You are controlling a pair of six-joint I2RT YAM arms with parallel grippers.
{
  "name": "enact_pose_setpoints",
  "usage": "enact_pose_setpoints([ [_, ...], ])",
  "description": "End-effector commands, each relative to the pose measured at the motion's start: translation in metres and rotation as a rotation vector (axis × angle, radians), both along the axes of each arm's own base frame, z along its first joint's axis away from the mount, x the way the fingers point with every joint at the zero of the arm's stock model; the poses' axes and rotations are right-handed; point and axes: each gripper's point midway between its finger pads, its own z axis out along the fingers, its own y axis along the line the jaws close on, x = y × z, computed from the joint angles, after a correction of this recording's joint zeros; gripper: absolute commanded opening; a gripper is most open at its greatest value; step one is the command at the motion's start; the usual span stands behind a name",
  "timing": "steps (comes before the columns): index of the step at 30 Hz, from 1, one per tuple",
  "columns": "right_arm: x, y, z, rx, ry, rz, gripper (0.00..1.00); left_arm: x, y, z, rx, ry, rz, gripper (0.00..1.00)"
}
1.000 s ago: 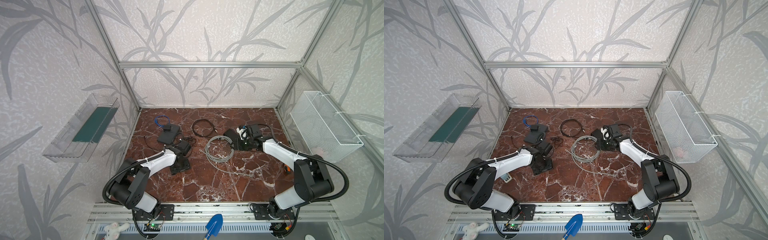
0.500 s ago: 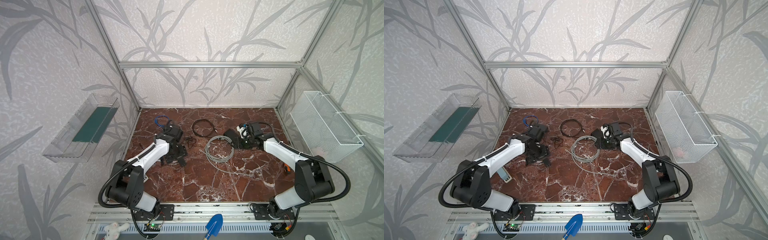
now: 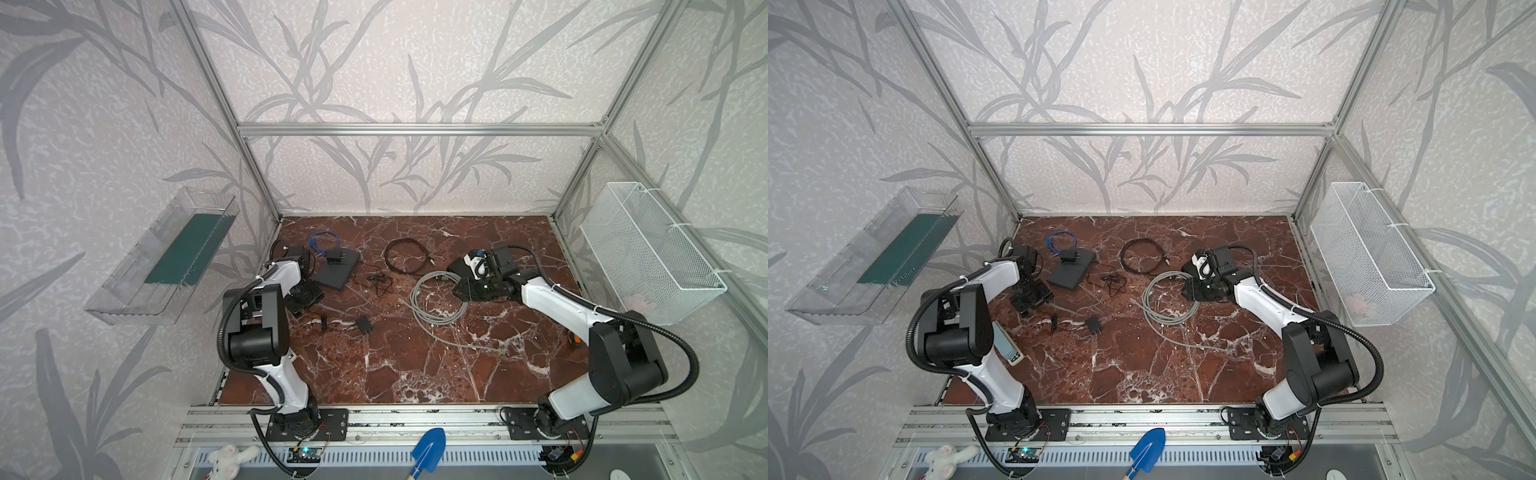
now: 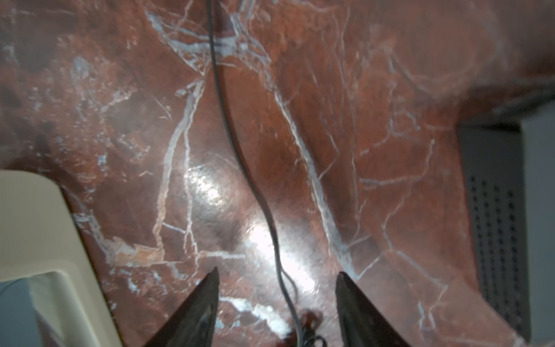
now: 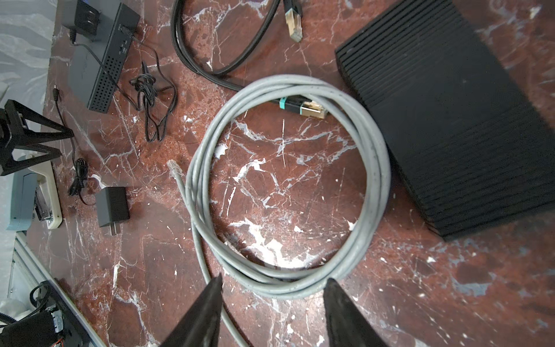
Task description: Insert the plug into the switch port
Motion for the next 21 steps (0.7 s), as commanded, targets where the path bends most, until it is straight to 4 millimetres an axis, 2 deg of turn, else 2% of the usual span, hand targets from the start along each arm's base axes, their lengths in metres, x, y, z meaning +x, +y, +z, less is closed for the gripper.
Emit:
enact_pose_setpoints([
  [1,0.008,0.002,0.021,0.015,-0.043,-0.006,0.54,0.005,0.011,-0.004,0.041,0.012,0.009,0.55],
  [5,0.011,-0.001,0.026,0.013,-0.050,-0.013,0.54,0.002,0.006,-0.017,0.010,0.029,0.017,0.36],
  [8,0.015,-0.006,0.028,0.013,-0.054,-0.025,0.54,-0.005,0.006,-0.022,0.013,0.036,0.031,0.30],
  [11,0.020,-0.009,0.033,0.020,-0.064,-0.037,0.54,-0.008,0.002,-0.027,-0.004,0.034,0.038,0.09],
  [14,0.023,-0.012,0.036,0.019,-0.068,-0.040,0.54,-0.009,-0.006,-0.026,-0.036,0.018,0.036,0.00],
  [18,0.025,-0.015,0.037,0.012,-0.072,-0.042,0.54,-0.015,-0.016,-0.013,-0.036,-0.014,0.008,0.00],
  [21,0.024,-0.015,0.038,0.015,-0.072,-0.042,0.54,-0.014,-0.030,0.007,-0.037,-0.067,-0.047,0.00],
])
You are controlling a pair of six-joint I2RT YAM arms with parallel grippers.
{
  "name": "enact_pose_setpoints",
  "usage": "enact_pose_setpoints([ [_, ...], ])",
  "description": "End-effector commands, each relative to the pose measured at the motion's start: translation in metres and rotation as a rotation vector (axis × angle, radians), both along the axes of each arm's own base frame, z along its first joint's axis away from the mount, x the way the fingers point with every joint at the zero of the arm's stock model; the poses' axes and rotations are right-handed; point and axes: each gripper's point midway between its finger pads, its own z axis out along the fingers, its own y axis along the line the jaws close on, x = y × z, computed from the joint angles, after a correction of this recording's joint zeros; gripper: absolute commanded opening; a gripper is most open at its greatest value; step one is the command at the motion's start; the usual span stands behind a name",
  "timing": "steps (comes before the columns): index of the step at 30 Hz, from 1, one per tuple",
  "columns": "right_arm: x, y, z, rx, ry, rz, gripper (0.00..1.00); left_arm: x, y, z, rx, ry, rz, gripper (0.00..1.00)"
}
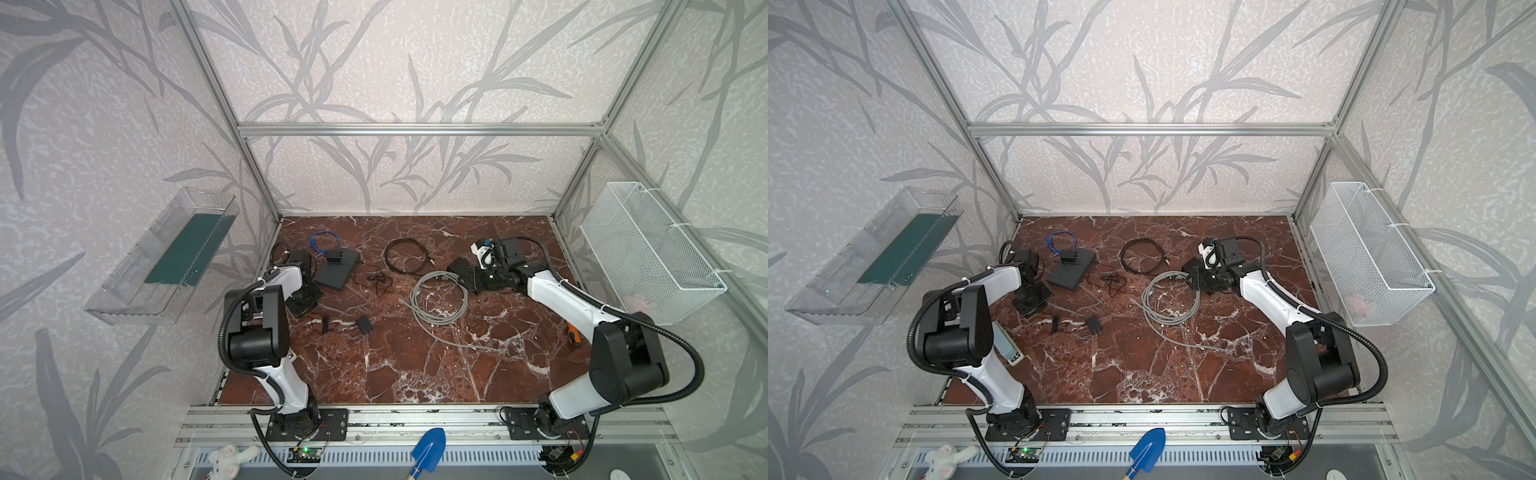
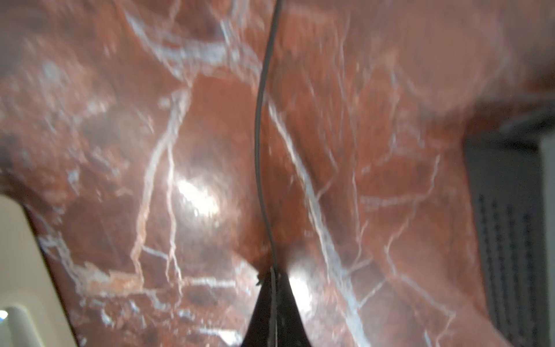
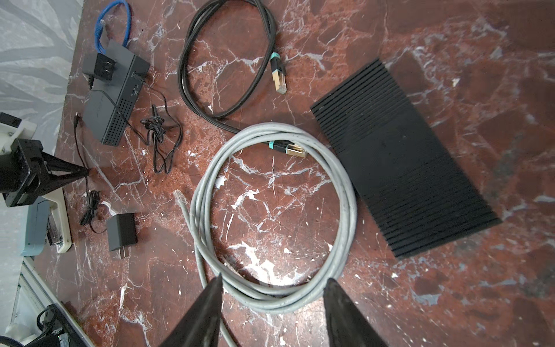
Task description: Insert the plug into the switch port
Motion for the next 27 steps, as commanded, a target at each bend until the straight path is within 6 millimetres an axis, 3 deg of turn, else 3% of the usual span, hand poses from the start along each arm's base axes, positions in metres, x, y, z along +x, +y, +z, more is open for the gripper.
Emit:
enact_pose_setpoints([
  [1,-0.001,-0.001,0.012,0.005,-0.020,0.004,0.54,-0.007,-0.024,0.024,-0.020,-0.034,-0.067,0.00],
  [6,0.001,-0.006,0.016,0.013,-0.031,-0.016,0.54,0.011,-0.075,0.086,-0.079,-0.210,-0.214,0.00],
  [12,0.012,-0.032,0.012,0.027,-0.023,-0.100,0.54,0.029,-0.147,0.155,-0.175,-0.400,-0.382,0.00],
  [22,0.027,-0.038,0.018,0.073,-0.022,-0.149,0.54,0.053,-0.309,0.246,-0.386,-0.622,-0.760,0.00],
  [27,0.028,-0.051,0.011,0.057,-0.003,-0.214,0.54,0.048,-0.378,0.282,-0.488,-0.693,-0.903,0.00],
])
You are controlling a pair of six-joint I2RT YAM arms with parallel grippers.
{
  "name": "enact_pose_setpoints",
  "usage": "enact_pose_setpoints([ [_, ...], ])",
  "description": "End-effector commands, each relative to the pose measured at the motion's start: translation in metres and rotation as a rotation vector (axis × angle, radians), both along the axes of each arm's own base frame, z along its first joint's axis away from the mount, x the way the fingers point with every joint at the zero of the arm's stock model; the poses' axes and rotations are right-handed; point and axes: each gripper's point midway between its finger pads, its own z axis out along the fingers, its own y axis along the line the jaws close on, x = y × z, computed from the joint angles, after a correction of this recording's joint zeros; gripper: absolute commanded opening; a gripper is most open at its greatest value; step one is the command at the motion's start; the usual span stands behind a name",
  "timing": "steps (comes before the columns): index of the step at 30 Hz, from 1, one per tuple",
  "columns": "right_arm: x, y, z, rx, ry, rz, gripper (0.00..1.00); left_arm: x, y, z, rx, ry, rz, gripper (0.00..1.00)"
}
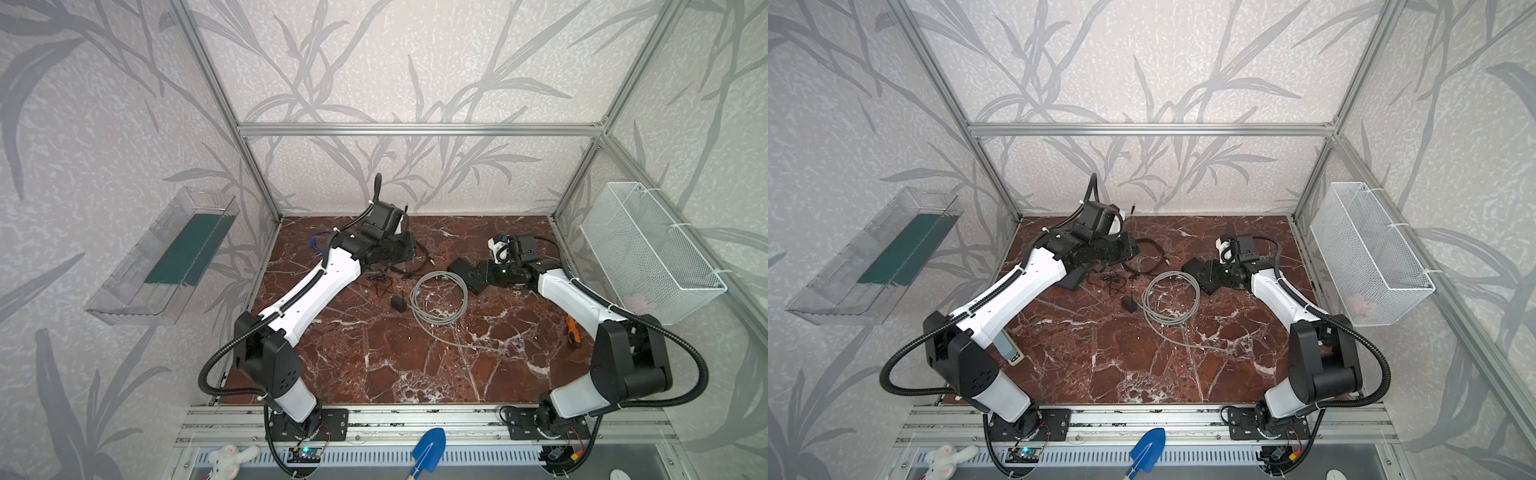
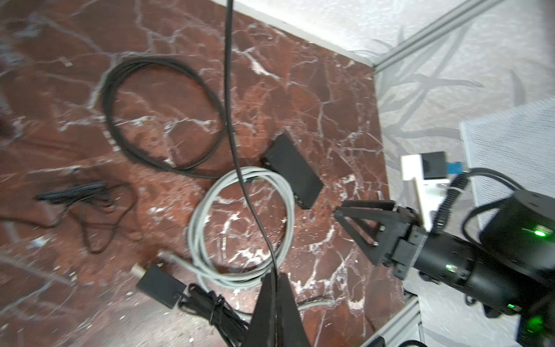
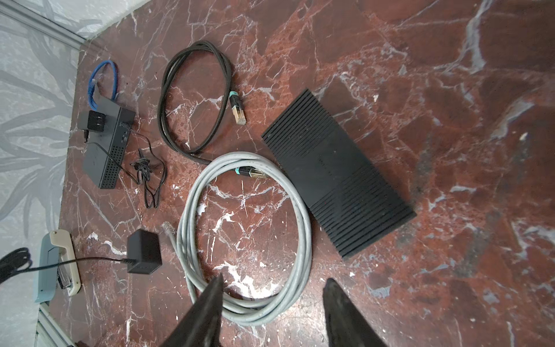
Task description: Insert the plug into the switch port
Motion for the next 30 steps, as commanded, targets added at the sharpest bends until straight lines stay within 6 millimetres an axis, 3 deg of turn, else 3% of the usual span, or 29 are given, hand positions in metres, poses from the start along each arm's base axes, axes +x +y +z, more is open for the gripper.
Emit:
enact_pose_setpoints([
  [1,0.006,-0.011,0.003,0.001,-0.011,-0.059,0.54,-0.009,-0.044,0.033,-0.077,-0.064,-0.122,0.00],
  [5,0.001,-0.029,-0.007,-0.024,0.014,-0.120,0.54,-0.020,-0.094,0.052,-0.121,-0.130,-0.235,0.00],
  [12,-0.007,-0.068,-0.021,-0.078,0.050,-0.251,0.54,-0.052,-0.175,0.023,-0.155,-0.045,-0.470,0.00],
  [14,-0.010,-0.082,-0.023,-0.091,0.057,-0.296,0.54,-0.063,-0.189,0.021,-0.123,-0.044,-0.537,0.00],
  [17,-0.014,-0.101,-0.023,-0.104,0.060,-0.351,0.54,-0.063,-0.201,0.011,-0.100,-0.038,-0.566,0.00],
  [23,-0.020,-0.129,-0.022,-0.136,0.070,-0.413,0.54,-0.052,-0.219,-0.038,-0.081,0.041,-0.578,0.00],
  [26,-0.018,-0.129,-0.018,-0.124,0.055,-0.392,0.54,-0.046,-0.223,-0.068,-0.054,0.082,-0.577,0.00],
  [30,-0.011,-0.109,-0.017,-0.038,0.039,-0.315,0.54,-0.042,-0.225,-0.107,-0.005,0.127,-0.587,0.01],
])
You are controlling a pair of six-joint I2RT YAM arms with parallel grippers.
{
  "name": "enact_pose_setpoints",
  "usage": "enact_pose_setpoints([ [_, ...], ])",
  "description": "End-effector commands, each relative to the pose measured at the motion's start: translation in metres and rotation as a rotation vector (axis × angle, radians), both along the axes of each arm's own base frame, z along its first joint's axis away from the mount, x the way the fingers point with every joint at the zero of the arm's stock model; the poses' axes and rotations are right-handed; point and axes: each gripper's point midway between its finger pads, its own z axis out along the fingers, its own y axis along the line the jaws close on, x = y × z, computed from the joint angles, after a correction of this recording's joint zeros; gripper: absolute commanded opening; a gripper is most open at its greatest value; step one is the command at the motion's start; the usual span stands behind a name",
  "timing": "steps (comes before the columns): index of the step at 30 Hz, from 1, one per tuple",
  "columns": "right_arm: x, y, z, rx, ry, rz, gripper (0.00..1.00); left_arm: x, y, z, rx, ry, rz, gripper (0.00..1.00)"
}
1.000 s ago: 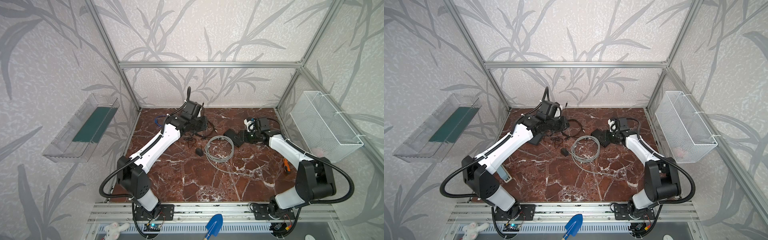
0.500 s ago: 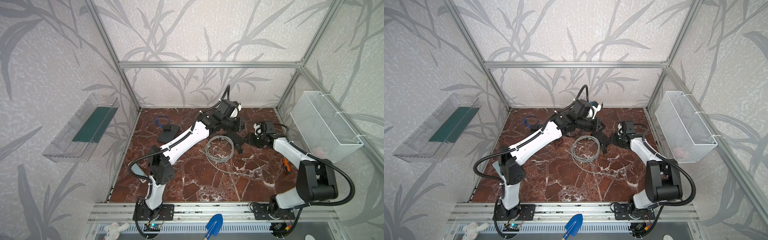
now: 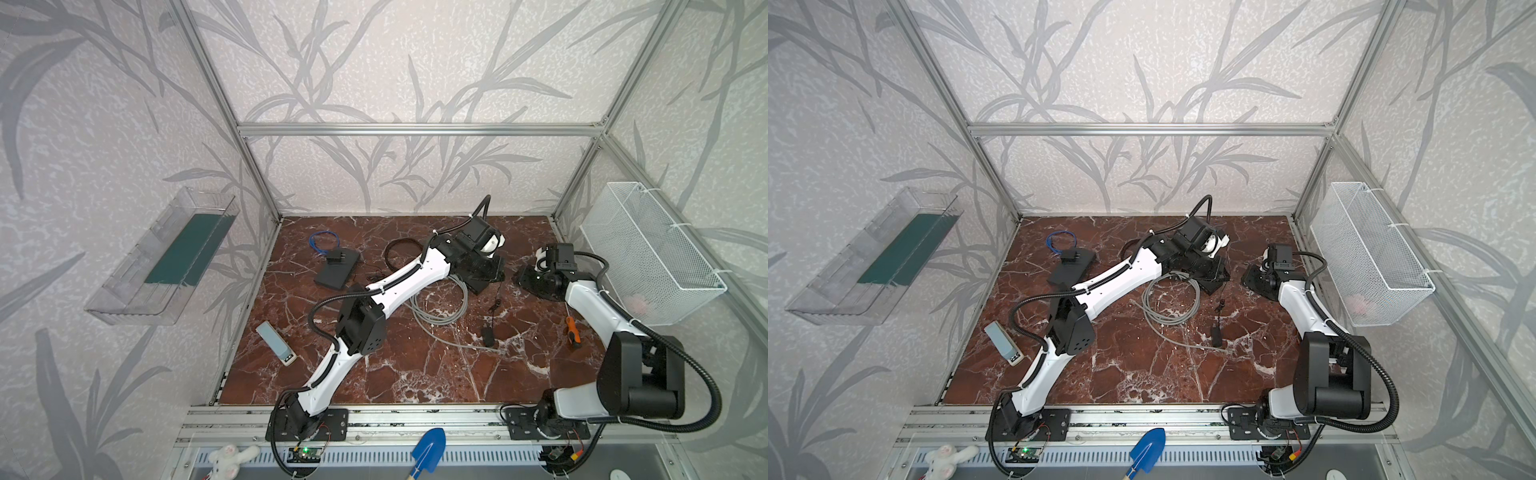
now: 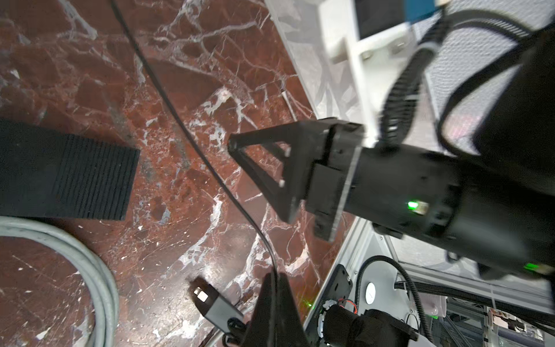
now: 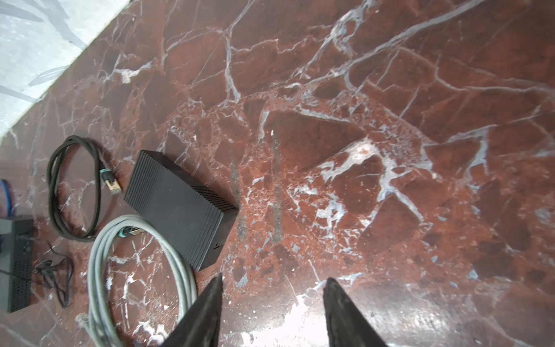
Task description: Insert the plug into the switch port
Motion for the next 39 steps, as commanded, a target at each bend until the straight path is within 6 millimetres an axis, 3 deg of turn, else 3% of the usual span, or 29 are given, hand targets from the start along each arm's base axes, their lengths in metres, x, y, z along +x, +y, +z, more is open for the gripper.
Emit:
enact_pose_setpoints([
  [1,0.001,0.017,0.001,0.063,-0.017,0.068,0.53,0.001,0.001,-0.026,0.048,0.007,-0.038,0.03],
  [7,0.005,0.043,-0.014,0.120,-0.015,0.116,0.54,0.008,0.000,-0.075,0.134,0.006,-0.065,0.05],
  [11,0.009,0.043,-0.025,0.156,-0.018,0.065,0.54,0.000,0.000,-0.092,0.151,0.024,-0.102,0.03],
  [16,0.023,0.046,-0.036,0.192,-0.031,0.052,0.54,-0.009,0.000,-0.097,0.133,0.016,-0.135,0.02],
  [22,0.041,0.062,-0.044,0.306,-0.077,0.080,0.46,-0.018,0.004,-0.104,0.127,0.035,-0.150,0.02],
  [30,0.035,0.059,-0.079,0.296,0.040,0.039,0.38,-0.018,0.005,-0.102,0.123,0.022,-0.149,0.02],
  [35,0.031,0.055,-0.084,0.273,0.067,0.019,0.35,-0.018,0.005,-0.101,0.123,0.020,-0.150,0.02],
  [39,0.035,0.059,-0.088,0.297,0.066,0.027,0.23,-0.020,0.007,-0.103,0.122,0.027,-0.150,0.02],
])
